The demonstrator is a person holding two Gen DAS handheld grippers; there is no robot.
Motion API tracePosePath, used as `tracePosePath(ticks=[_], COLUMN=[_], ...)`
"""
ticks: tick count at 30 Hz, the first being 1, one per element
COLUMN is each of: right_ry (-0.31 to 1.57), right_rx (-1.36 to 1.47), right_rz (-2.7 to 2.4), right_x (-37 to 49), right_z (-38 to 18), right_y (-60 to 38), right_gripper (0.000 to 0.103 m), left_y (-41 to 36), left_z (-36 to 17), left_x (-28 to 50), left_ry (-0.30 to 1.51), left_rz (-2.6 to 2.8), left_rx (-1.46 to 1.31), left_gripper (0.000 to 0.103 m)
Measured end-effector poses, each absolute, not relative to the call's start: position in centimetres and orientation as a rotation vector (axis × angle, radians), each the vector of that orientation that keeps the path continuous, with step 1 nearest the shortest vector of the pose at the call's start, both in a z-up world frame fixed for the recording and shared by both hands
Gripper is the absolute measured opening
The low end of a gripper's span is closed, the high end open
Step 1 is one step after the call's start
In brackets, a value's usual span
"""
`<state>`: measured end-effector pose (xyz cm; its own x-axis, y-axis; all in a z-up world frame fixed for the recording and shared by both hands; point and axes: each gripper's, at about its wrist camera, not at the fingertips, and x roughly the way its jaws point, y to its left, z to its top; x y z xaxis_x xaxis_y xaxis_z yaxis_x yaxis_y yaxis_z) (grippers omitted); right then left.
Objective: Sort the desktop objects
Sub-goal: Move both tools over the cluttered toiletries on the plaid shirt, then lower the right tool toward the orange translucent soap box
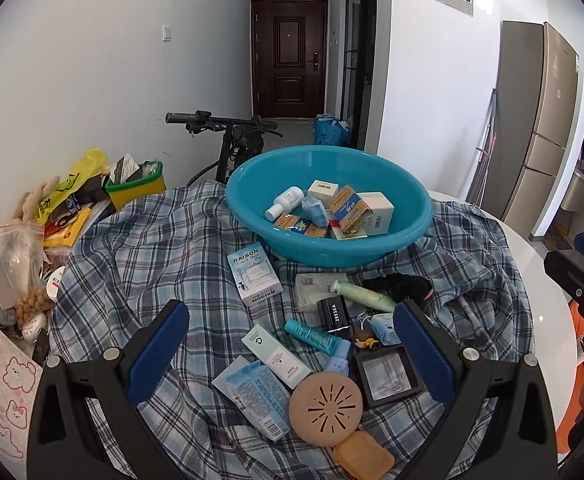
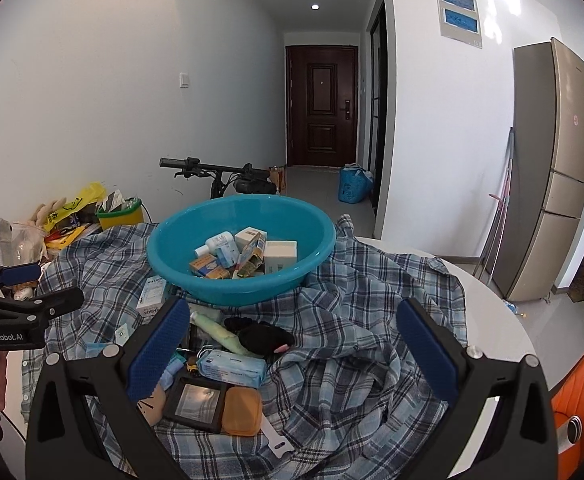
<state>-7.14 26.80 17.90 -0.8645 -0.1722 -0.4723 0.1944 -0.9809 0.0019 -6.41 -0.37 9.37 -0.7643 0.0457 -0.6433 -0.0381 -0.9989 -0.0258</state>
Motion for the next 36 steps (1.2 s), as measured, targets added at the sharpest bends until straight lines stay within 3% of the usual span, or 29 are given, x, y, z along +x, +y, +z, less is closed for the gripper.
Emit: tracePosePath(ticks=[9, 24, 36], right_ry=[0.094, 0.114, 0.09], right_rx=[0.834, 0.882, 1.139], right_rz=[-2.816, -2.759, -2.637], right_x=[-7.3, -7.9, -13.1], right_z=[14.3, 12.5, 6.4], right_y=[26.2, 24.2, 19.8], right_gripper=[0.103, 0.103, 0.099], left_y=[-0.7, -0.3, -2.1], left_z=[5.6, 5.3, 2.9], left_x=[-6.5, -6.8, -8.7], left_ry=[-0.024, 0.05, -0.006], left_rz=[2.881, 2.901, 2.913], left_rx=[-1.179, -1.165, -1.215], left_gripper=[0.103, 0.103, 0.103])
